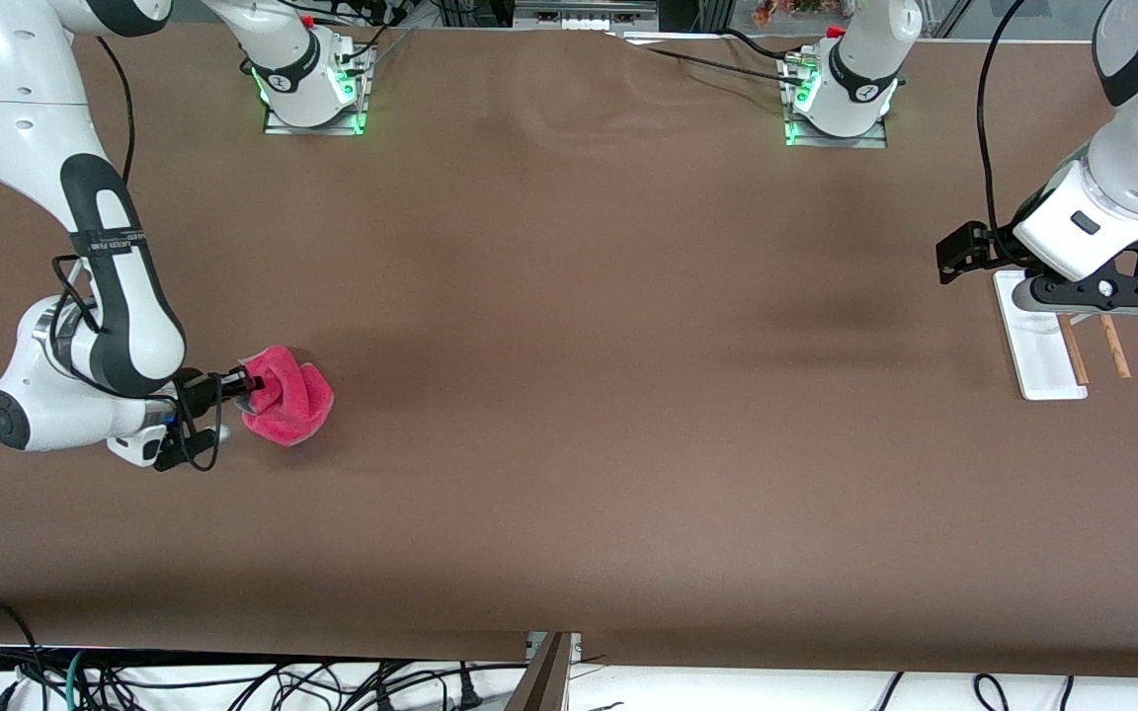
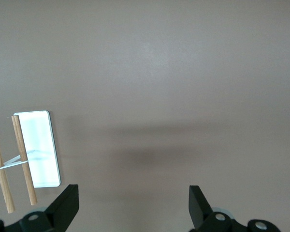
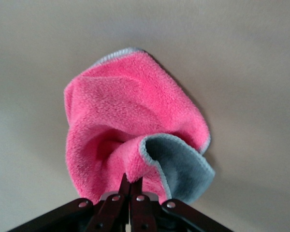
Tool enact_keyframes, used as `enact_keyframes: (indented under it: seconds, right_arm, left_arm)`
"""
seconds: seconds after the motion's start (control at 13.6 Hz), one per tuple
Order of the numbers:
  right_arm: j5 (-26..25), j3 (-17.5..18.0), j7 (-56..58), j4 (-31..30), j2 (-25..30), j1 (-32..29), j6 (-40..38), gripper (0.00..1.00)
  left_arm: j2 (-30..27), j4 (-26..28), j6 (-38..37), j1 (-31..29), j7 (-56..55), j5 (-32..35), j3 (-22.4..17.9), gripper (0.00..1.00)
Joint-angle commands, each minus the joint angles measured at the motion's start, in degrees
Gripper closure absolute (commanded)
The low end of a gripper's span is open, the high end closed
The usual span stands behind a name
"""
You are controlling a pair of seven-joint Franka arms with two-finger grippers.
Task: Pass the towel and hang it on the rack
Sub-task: 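Close the right gripper on the pink towel's edge, then lift the towel with the right gripper and carry it toward the table middle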
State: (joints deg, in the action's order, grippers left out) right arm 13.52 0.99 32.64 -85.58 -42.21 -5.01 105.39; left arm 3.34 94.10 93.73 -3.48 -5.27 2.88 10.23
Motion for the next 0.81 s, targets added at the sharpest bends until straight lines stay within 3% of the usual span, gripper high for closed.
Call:
enact_keyframes:
  seconds: [0.0,0.37,0.59,0.74]
  right_arm:
    - [0.98,0.33,0.67,1.90,2.65,0.00,-2.55,1.00]
    - [0.46,0.33,-0.65,9.53,3.98,1.05,-9.66,1.00]
    - [-4.28,0.25,-2.66,15.34,4.51,3.68,-13.97,1.00]
    - [-4.38,0.33,-6.87,17.19,5.99,5.35,-15.91,1.00]
  left_arm:
    - [0.52,-1.64,-1.27,-0.21,-0.62,0.20,0.32,0.00]
    - [0.52,-1.64,-1.36,-0.21,-0.62,0.20,0.23,0.00]
    - [0.52,-1.73,-1.27,-0.21,-0.62,0.11,0.23,0.00]
    - [0.52,-1.73,-1.27,-0.21,-0.62,0.11,0.23,0.00]
